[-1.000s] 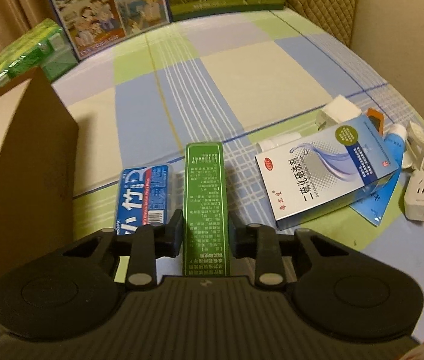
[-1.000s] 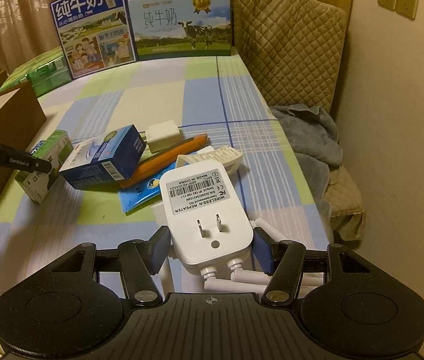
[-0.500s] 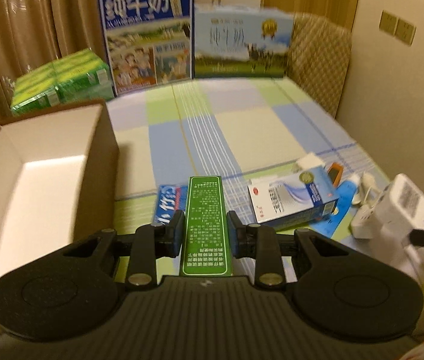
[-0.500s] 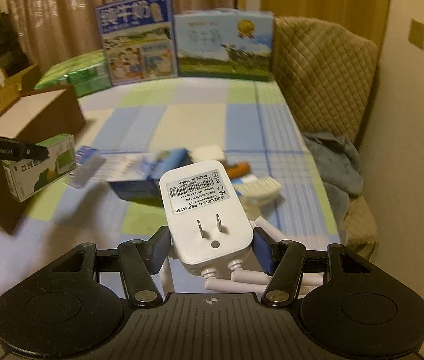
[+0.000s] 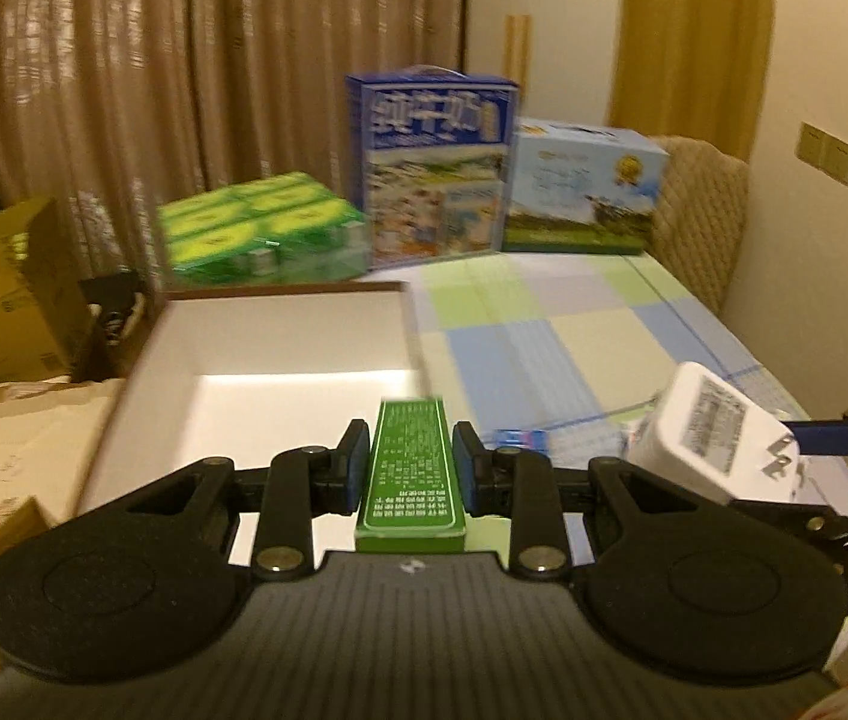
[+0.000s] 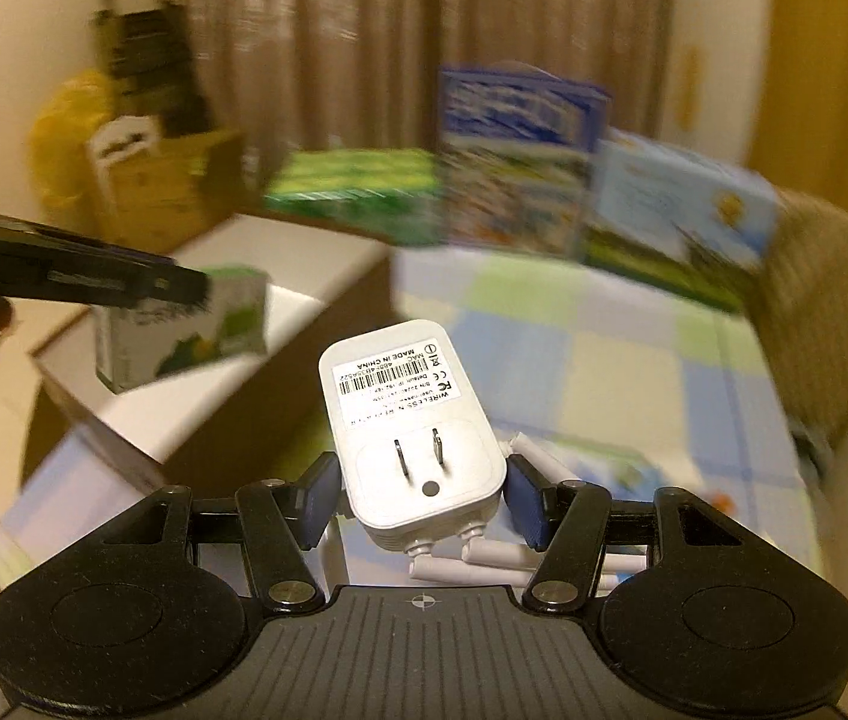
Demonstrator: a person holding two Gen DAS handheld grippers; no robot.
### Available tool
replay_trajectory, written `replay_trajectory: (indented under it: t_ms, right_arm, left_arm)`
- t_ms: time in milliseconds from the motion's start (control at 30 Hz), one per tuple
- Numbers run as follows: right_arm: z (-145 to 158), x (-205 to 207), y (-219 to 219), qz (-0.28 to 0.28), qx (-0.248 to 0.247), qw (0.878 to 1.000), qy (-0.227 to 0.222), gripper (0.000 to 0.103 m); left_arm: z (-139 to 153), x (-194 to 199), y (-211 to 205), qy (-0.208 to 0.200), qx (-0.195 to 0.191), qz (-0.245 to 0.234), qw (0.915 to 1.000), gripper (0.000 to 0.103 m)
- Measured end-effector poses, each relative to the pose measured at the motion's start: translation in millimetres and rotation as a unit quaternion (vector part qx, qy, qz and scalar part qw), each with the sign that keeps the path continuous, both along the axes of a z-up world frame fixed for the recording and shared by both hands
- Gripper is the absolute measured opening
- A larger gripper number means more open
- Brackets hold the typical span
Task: Organize rigid objects
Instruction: 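Carry the green box and the repeater over the open brown box with both tools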
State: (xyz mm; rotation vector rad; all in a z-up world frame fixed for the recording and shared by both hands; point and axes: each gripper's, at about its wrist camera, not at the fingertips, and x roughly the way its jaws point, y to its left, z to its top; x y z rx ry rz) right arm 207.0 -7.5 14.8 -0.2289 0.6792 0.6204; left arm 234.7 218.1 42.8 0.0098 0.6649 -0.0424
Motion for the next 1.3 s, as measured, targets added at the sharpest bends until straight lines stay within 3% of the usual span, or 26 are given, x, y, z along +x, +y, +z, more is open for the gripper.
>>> replay_trajectory:
  t_ms: [233,433,667,900,1300]
  right_arm:
    - [-3.5,-2.9,106.9,0.089,-0.003,0.996,-0.031,0.056]
    - [-15.4,6.1,162.8,0.124,-0.021,0.992,-0.026,0.056]
    - [-22.0,23.0,193.7,0.127,-0.022,0.992,-0.008,0.056]
    - [-24.0,34.1,210.3,0.125,-0.021,0.992,0.008,0.056]
    - [-32.9,39.3,234.6,0.116,-0.012,0.992,0.039,0.056]
  left_arm:
    - [-11.7,-4.7,64.9,0.006,0.003,0.040,0.9992,0.026]
    - [-24.2,0.9,97.7,0.010,0.003,0.061,0.9981,0.026]
    - [-39.9,10.7,125.0,0.011,-0.005,0.077,0.9969,0.026]
    - [-86.7,20.7,141.0,0.080,-0.012,0.087,0.9930,0.025]
    - [-64.9,9.9,165.8,0.074,-0.029,0.093,0.9925,0.026]
